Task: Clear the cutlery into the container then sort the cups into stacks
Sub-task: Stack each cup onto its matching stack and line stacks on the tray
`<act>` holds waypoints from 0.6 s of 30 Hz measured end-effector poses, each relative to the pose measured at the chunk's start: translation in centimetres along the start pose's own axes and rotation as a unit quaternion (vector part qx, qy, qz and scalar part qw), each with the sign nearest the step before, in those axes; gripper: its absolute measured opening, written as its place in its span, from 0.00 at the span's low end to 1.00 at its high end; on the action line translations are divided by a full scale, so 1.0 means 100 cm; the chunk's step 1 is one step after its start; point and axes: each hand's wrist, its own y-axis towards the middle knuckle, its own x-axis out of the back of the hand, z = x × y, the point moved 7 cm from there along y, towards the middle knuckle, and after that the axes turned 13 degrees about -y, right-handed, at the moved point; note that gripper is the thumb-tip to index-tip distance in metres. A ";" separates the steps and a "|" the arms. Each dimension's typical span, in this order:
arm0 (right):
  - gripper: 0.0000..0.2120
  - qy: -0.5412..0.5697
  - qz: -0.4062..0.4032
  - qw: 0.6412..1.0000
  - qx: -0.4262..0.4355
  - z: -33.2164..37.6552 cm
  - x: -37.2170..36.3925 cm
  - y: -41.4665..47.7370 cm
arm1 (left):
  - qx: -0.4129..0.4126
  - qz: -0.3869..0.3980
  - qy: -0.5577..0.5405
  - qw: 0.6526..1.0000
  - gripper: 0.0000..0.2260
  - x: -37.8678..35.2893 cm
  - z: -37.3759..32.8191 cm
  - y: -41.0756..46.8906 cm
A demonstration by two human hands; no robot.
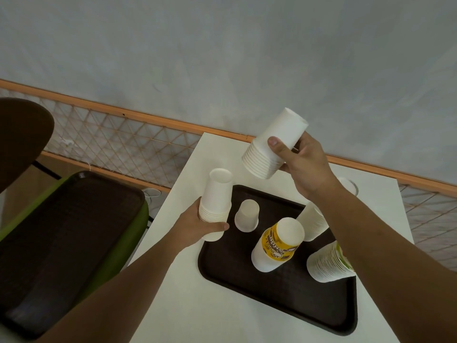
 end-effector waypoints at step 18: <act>0.33 -0.290 0.103 0.951 0.027 -0.087 -0.045 0.011 | -0.020 -0.009 -0.058 0.998 0.41 -0.002 0.015 0.011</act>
